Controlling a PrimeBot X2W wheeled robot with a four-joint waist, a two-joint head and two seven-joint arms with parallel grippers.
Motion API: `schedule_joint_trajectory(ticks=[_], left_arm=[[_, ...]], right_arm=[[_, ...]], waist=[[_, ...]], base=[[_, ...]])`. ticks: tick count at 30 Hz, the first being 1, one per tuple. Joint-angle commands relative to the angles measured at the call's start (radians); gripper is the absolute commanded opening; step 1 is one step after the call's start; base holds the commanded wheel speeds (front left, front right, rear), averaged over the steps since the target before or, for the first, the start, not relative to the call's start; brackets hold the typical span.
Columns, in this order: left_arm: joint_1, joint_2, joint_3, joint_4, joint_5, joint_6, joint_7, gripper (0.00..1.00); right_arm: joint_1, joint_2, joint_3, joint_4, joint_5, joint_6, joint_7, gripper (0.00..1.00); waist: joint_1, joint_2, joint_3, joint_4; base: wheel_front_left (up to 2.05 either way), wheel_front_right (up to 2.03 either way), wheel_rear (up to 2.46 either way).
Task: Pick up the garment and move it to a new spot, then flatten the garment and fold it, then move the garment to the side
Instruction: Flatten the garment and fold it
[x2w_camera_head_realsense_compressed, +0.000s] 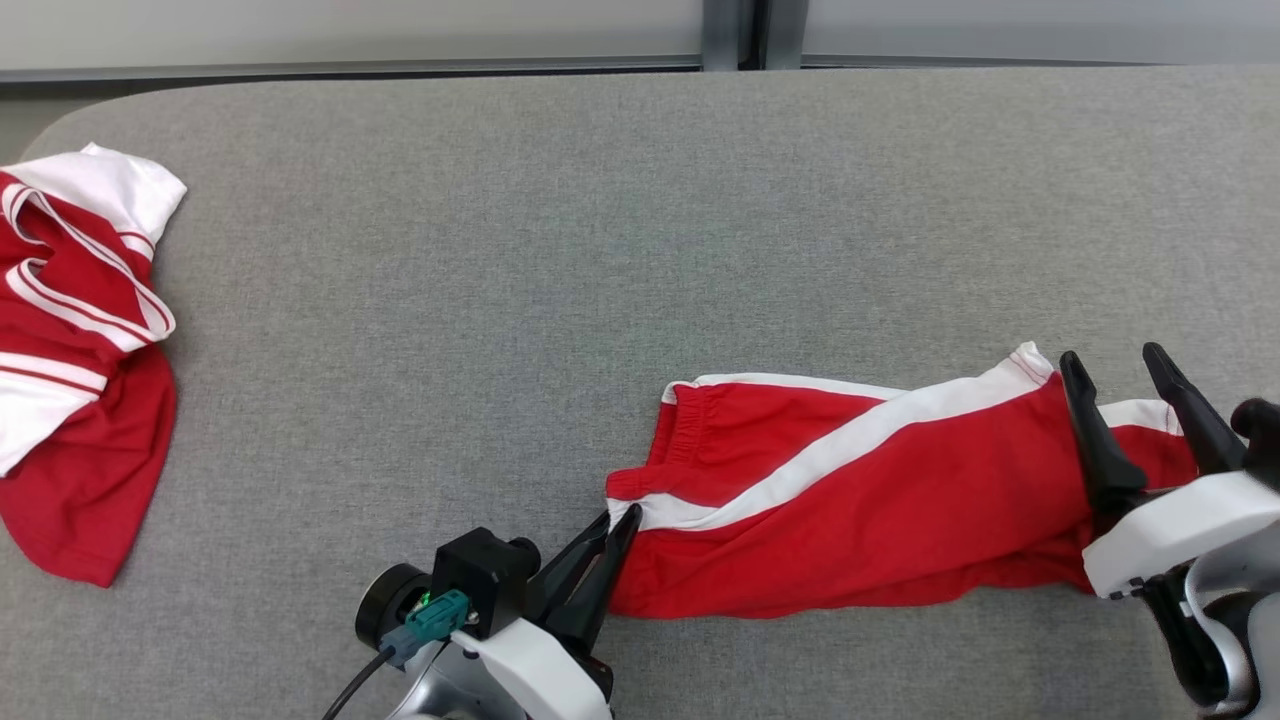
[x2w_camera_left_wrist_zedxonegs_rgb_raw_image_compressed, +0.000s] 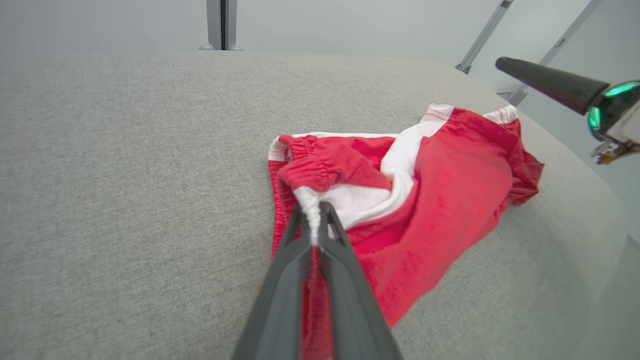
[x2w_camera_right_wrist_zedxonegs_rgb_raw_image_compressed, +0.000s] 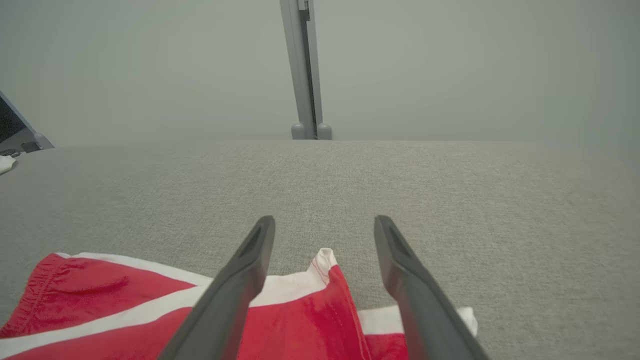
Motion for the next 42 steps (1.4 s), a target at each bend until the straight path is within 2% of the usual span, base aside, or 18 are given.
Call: schedule_joint_trajectory(ticks=[1, 5, 12, 13, 14, 15, 21, 31, 37, 42], left_arm=[[-0.035, -0.004, -0.009, 0.014, 0.004, 0.001, -0.020, 0.00], [-0.067, -0.015, -0.025, 0.038, -0.003, -0.002, -0.046, 0.00], [-0.108, -0.025, -0.040, 0.081, -0.010, 0.000, -0.082, 0.00], [-0.112, -0.026, -0.041, 0.086, -0.011, 0.002, -0.089, 0.00], [-0.116, -0.027, -0.041, 0.091, -0.011, 0.004, -0.093, 0.00], [-0.122, -0.027, -0.041, 0.095, -0.008, 0.005, -0.099, 0.00], [-0.153, -0.019, -0.014, 0.090, 0.005, 0.029, -0.139, 0.00], [-0.246, 0.036, 0.083, 0.012, 0.017, 0.074, -0.163, 0.00], [-0.309, 0.061, 0.120, -0.060, 0.016, 0.088, -0.146, 0.00], [-0.359, 0.076, 0.153, -0.136, 0.020, 0.106, -0.124, 0.00]], right_arm=[[-0.060, -0.053, 0.022, 0.055, 0.028, 0.000, 0.058, 1.00], [-0.122, -0.115, 0.055, 0.128, 0.056, 0.000, 0.190, 1.00], [-0.190, -0.163, 0.099, 0.189, 0.094, 0.000, 0.339, 1.00], [-0.198, -0.168, 0.100, 0.195, 0.097, 0.000, 0.351, 0.52], [-0.205, -0.170, 0.101, 0.199, 0.100, 0.000, 0.361, 0.32], [-0.209, -0.170, 0.100, 0.199, 0.100, 0.000, 0.365, 0.00], [-0.188, -0.138, 0.049, 0.126, 0.085, 0.000, 0.290, 0.00], [-0.116, -0.022, -0.040, -0.082, 0.059, 0.000, 0.015, 0.00], [-0.132, -0.027, -0.043, -0.185, 0.045, 0.000, -0.093, 0.00], [-0.164, -0.058, -0.059, -0.255, 0.037, 0.000, -0.125, 0.00]], waist=[[0.0000, -0.0001, 0.034, 0.031], [0.0000, -0.0001, 0.061, 0.058], [0.0000, -0.0001, 0.082, 0.081], [0.0000, -0.0001, 0.084, 0.082], [0.0000, -0.0001, 0.086, 0.083], [0.0000, -0.0001, 0.087, 0.084], [0.0000, -0.0001, 0.081, 0.082], [0.0000, -0.0001, 0.004, 0.026], [0.0000, -0.0001, -0.058, -0.016], [0.0000, -0.0001, -0.091, -0.041]], base=[[0.00, 0.00, 0.00], [0.00, 0.00, 0.00], [0.00, 0.00, 0.00], [0.00, 0.00, 0.00], [0.00, 0.00, 0.00], [0.00, 0.00, 0.00], [0.00, 0.00, 0.00], [0.00, 0.00, 0.00], [0.00, 0.00, 0.00], [0.00, 0.00, 0.00]])
